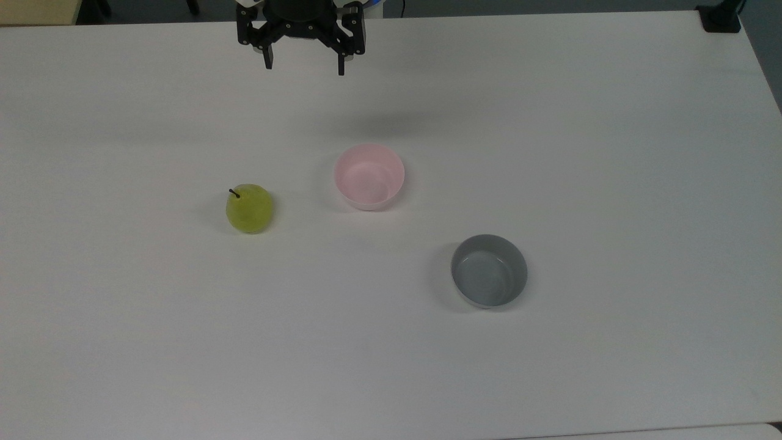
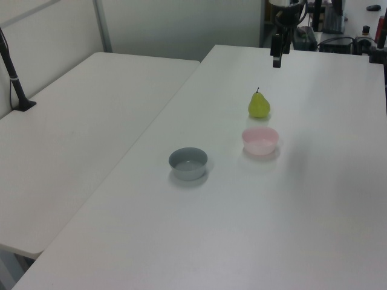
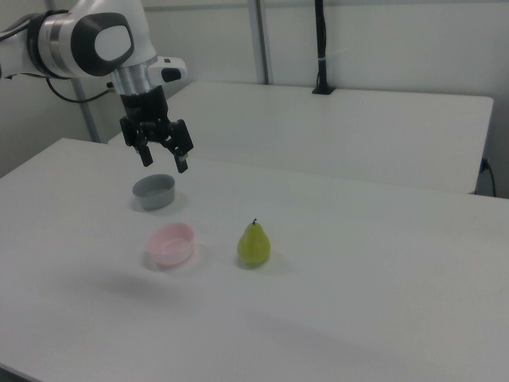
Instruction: Place the pear in the bowl
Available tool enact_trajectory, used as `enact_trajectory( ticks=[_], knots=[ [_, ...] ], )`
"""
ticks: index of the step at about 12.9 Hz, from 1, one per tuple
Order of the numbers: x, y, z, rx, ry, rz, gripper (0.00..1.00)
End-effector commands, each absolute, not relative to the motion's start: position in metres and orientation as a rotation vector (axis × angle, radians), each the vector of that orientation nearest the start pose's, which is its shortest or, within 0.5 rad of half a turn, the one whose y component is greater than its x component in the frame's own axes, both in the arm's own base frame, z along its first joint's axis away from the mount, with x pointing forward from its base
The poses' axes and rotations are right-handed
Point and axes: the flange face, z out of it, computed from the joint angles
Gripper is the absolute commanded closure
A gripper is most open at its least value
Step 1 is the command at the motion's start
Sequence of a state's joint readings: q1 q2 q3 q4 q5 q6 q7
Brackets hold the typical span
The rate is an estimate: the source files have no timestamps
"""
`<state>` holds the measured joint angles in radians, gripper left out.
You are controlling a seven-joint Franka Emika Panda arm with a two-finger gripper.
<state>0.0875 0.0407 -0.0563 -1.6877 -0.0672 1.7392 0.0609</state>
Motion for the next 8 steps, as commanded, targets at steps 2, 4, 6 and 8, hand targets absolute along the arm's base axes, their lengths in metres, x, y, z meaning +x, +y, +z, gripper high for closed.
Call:
enact_trajectory(
  ticks=[2,4,6,8],
  knots=[
    [0.5678,0.012,0.5648,-3.212,-0.005,-0.012,0.0],
    [0.5675,0.012,0.5639,-3.212,-0.005,-0.007,0.0],
    [0.5688,0.0104,0.562,-3.212,-0.001,-0.009,0.0],
    [0.5715,0.0054,0.5608,-3.212,0.003,-0.018,0.0]
  ],
)
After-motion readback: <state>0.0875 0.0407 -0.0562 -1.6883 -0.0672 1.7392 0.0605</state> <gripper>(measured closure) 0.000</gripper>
